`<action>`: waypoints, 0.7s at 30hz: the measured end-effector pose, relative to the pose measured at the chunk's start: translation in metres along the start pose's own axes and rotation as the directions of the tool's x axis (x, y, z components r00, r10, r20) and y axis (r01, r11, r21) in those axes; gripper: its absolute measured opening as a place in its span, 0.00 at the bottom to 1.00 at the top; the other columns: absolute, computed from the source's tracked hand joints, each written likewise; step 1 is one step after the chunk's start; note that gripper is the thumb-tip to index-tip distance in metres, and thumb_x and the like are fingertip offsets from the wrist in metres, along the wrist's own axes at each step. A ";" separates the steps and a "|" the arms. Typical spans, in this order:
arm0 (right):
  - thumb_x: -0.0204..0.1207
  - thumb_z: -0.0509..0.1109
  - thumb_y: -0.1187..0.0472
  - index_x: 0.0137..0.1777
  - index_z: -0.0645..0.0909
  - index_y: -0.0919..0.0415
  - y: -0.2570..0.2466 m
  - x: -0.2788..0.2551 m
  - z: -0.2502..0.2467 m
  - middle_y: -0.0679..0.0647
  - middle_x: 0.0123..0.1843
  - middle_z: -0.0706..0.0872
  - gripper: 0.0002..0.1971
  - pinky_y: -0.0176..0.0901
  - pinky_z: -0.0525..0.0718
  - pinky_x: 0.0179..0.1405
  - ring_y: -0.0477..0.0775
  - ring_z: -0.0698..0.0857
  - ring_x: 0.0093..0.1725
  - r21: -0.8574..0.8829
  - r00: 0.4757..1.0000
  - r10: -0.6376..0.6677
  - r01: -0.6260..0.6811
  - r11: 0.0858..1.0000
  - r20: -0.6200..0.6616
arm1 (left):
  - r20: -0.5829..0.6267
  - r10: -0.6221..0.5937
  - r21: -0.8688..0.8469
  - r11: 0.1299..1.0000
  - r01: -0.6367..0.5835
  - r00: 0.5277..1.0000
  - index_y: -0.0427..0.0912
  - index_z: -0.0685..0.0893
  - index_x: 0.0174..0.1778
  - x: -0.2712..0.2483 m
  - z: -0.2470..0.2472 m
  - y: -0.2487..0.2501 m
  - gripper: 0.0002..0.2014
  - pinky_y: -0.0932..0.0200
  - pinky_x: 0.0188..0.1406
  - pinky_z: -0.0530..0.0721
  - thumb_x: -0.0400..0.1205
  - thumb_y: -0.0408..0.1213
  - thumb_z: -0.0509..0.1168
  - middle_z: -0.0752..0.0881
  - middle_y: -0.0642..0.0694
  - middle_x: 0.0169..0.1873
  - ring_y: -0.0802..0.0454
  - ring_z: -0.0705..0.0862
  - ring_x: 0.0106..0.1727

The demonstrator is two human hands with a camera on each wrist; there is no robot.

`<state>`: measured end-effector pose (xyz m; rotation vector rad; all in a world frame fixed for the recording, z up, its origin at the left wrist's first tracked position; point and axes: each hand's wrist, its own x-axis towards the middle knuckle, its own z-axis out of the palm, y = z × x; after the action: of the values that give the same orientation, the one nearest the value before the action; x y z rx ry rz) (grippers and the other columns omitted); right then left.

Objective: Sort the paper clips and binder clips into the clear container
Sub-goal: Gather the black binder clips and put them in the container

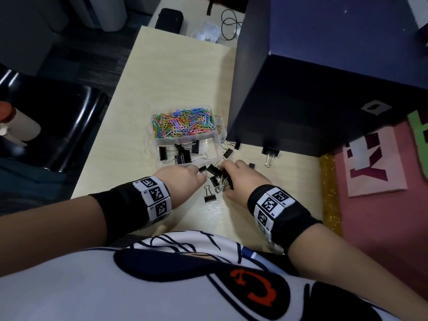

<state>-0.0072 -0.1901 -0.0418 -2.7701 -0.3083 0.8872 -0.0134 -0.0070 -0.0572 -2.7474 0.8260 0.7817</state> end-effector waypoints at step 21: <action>0.71 0.71 0.58 0.59 0.73 0.56 -0.016 0.007 -0.024 0.53 0.59 0.74 0.18 0.50 0.82 0.51 0.55 0.80 0.50 0.288 0.880 0.062 0.087 0.954 -0.470 | -0.529 0.027 -0.190 0.970 -0.149 0.848 0.34 0.83 0.46 -0.004 -0.028 -0.029 0.11 0.52 0.16 0.80 0.72 0.36 0.66 0.81 0.35 0.41 0.37 0.81 0.23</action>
<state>0.0102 -0.1766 -0.0225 -2.5770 -0.0925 0.1982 0.0124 0.0107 -0.0311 -3.2042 1.0149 0.1189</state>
